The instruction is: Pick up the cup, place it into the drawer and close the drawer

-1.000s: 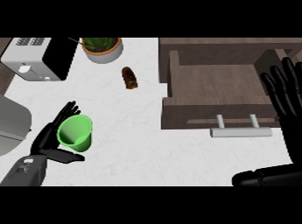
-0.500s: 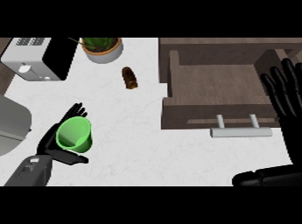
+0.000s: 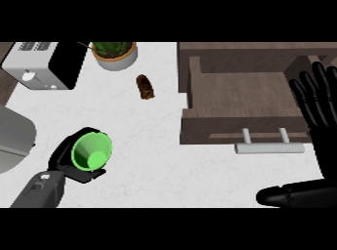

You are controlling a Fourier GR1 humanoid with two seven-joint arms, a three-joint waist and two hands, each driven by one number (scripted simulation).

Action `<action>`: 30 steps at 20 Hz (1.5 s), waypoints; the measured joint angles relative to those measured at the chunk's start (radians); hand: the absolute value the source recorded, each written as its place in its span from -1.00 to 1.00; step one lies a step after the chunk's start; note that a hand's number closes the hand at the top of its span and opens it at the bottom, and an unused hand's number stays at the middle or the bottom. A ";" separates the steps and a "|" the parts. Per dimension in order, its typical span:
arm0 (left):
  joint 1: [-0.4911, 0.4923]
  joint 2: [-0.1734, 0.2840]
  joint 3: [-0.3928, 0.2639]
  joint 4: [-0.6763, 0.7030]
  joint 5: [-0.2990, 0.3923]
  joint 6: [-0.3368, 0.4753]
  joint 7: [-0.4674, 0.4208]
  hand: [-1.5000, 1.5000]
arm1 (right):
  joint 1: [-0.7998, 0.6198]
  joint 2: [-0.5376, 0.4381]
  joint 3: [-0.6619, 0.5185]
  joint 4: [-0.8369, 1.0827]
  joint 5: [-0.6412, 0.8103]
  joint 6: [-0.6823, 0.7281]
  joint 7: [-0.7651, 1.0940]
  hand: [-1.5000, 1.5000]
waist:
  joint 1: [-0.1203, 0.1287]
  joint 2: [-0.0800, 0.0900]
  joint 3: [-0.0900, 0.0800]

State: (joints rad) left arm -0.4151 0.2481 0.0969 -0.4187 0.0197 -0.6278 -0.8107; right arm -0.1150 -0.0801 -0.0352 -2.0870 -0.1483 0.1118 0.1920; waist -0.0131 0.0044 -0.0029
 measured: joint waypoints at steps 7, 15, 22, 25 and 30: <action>0.037 -0.043 0.067 -0.034 0.065 0.154 -0.085 1.00 | 0.016 -0.011 -0.016 -0.007 -0.008 0.011 -0.009 -1.00 | 0.008 -0.002 0.001; 0.075 -0.113 0.168 -0.128 0.158 0.349 -0.158 1.00 | 0.010 -0.023 -0.039 -0.005 -0.029 0.018 -0.001 -1.00 | 0.014 -0.005 0.003; 0.119 -0.148 0.122 -0.363 0.188 0.357 -0.102 1.00 | 0.008 -0.014 -0.022 -0.026 -0.006 -0.004 0.028 -1.00 | 0.020 -0.008 0.003; 0.134 -0.158 0.083 -0.479 0.191 0.359 -0.029 1.00 | 0.018 -0.014 -0.023 -0.032 -0.014 0.003 0.027 -1.00 | 0.019 -0.008 0.004; 0.145 -0.200 0.020 -0.698 0.208 0.390 0.120 1.00 | 0.008 -0.012 -0.024 -0.002 -0.011 0.004 0.018 -1.00 | 0.020 -0.008 0.004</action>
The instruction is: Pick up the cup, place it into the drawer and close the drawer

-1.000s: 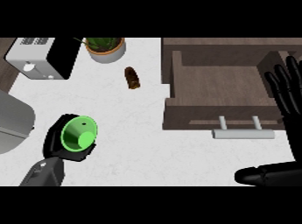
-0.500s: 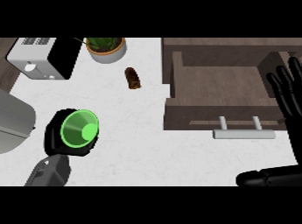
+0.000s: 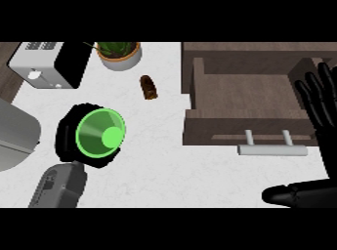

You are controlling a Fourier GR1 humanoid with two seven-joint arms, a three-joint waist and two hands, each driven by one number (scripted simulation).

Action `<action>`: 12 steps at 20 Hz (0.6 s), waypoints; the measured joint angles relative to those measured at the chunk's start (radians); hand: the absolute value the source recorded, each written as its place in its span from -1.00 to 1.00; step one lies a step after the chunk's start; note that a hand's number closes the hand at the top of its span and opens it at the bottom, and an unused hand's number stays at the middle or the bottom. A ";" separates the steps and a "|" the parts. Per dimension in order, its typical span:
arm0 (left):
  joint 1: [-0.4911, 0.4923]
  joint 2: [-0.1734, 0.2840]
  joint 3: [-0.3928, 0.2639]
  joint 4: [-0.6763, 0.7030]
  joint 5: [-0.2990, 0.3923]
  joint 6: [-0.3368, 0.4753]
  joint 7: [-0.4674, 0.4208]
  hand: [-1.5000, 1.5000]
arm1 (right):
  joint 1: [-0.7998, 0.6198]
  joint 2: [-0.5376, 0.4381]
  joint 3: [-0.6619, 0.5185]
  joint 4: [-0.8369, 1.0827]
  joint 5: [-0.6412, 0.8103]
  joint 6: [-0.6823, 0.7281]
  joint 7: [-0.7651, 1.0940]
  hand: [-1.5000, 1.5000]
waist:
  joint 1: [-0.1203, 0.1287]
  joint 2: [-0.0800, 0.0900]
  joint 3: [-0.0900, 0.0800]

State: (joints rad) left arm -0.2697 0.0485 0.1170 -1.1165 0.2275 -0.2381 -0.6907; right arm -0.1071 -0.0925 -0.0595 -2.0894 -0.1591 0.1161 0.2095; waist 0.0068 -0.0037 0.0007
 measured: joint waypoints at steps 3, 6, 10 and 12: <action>-0.020 -0.022 -0.038 -0.129 0.026 0.055 0.126 1.00 | 0.018 -0.003 -0.006 0.013 -0.001 0.015 -0.026 -1.00 | -0.001 0.000 0.000; -0.062 -0.027 -0.045 -0.218 0.049 0.095 0.234 1.00 | 0.037 -0.007 -0.017 0.008 -0.012 0.028 -0.040 -1.00 | -0.004 0.001 0.000; -0.130 -0.037 -0.099 -0.305 0.052 0.195 0.340 1.00 | 0.020 -0.014 -0.031 0.015 -0.020 0.027 -0.037 -1.00 | -0.007 0.002 0.000; -0.181 -0.041 -0.124 -0.300 0.041 0.241 0.367 1.00 | 0.018 -0.011 -0.022 -0.012 -0.013 0.015 -0.013 -1.00 | -0.010 0.002 0.000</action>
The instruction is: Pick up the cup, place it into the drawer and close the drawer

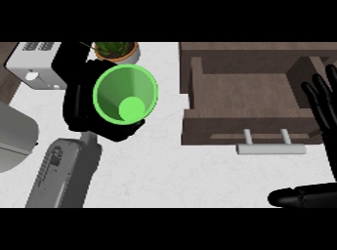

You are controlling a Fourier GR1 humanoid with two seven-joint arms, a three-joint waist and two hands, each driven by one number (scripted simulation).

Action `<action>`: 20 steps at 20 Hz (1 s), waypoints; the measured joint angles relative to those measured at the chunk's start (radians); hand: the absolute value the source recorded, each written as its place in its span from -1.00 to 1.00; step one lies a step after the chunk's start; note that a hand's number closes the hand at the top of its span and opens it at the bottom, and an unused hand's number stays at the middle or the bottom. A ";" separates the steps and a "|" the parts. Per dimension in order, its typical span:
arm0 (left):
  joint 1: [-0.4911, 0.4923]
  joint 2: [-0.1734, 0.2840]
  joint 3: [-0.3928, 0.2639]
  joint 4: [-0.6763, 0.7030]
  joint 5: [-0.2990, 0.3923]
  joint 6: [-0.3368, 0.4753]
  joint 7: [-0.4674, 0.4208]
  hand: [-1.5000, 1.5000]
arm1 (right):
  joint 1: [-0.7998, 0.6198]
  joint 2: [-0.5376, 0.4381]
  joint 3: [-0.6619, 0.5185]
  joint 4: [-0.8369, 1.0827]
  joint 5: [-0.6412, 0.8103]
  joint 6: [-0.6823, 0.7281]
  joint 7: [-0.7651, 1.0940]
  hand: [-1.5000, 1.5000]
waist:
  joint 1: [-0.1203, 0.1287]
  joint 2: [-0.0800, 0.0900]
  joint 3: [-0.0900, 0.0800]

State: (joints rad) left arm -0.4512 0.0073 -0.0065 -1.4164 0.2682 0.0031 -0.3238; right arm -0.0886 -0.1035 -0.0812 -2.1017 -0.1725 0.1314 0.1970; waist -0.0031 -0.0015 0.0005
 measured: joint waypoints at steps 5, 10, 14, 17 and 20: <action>-0.155 -0.004 -0.004 0.034 -0.023 0.083 0.092 1.00 | 0.010 0.009 0.008 0.025 0.019 0.004 -0.036 -1.00 | -0.003 0.001 0.000; -0.298 -0.005 -0.025 0.125 -0.054 0.167 0.121 1.00 | -0.007 0.012 0.017 0.035 0.031 -0.001 -0.028 -1.00 | -0.006 0.002 0.000; -0.378 -0.006 -0.026 0.164 -0.061 0.183 0.168 1.00 | -0.014 0.006 0.002 0.024 0.011 -0.002 -0.009 -1.00 | -0.005 0.002 0.000; -0.453 -0.007 -0.051 0.239 -0.055 0.225 0.174 1.00 | -0.028 -0.007 -0.015 0.052 0.001 0.010 -0.018 -1.00 | -0.009 0.003 0.000; -0.524 -0.007 -0.065 0.339 -0.051 0.252 0.158 1.00 | -0.009 -0.011 -0.022 0.038 -0.013 0.022 -0.023 -1.00 | -0.014 0.004 0.000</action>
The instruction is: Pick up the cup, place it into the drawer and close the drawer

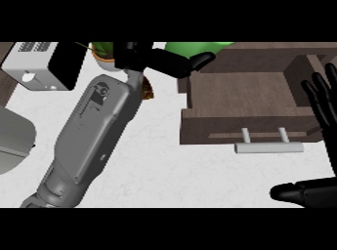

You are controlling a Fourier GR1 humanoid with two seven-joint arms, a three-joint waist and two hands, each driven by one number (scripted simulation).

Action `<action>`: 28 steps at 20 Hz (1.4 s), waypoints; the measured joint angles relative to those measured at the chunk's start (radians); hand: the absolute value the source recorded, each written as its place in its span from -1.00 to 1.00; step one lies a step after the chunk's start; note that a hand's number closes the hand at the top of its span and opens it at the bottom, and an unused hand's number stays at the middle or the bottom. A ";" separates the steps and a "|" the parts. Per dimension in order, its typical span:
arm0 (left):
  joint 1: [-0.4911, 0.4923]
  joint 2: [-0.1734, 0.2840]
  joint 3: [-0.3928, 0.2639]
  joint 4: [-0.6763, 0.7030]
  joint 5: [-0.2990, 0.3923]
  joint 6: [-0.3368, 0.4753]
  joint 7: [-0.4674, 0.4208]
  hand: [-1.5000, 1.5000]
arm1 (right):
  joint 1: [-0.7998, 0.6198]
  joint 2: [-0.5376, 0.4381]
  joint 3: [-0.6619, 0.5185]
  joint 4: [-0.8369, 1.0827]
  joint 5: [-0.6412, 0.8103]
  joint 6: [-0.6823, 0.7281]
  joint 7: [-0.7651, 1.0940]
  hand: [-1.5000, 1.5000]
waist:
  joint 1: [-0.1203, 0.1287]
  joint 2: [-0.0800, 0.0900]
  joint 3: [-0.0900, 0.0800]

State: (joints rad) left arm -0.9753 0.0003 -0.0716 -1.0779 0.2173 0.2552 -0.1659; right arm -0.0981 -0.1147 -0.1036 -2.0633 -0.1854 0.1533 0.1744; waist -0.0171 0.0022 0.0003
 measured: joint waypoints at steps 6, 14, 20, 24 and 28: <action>-0.091 0.000 -0.040 0.170 0.051 0.049 -0.048 1.00 | 0.007 0.012 0.012 0.027 0.019 0.005 -0.039 -1.00 | -0.005 0.001 0.000; -0.218 0.000 -0.134 0.396 0.176 0.125 -0.131 1.00 | -0.021 0.007 0.010 0.028 0.012 0.002 -0.019 -1.00 | -0.020 0.005 0.000; -0.267 0.000 -0.218 0.538 0.259 0.133 -0.178 1.00 | -0.008 0.009 0.021 0.029 0.018 0.014 -0.041 -1.00 | -0.041 0.009 0.001; -0.303 0.000 -0.277 0.609 0.293 0.140 -0.199 1.00 | -0.039 0.004 0.012 0.054 0.005 0.017 -0.037 -1.00 | -0.055 0.014 0.001; -0.318 0.000 -0.340 0.647 0.330 0.158 -0.205 1.00 | -0.040 0.005 0.019 0.063 0.001 0.030 -0.048 -1.00 | -0.068 0.017 0.001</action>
State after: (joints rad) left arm -1.2933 0.0001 -0.4112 -0.4312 0.5471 0.4131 -0.3713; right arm -0.1379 -0.1101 -0.0848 -1.9999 -0.1844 0.1828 0.1265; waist -0.0852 0.0187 0.0014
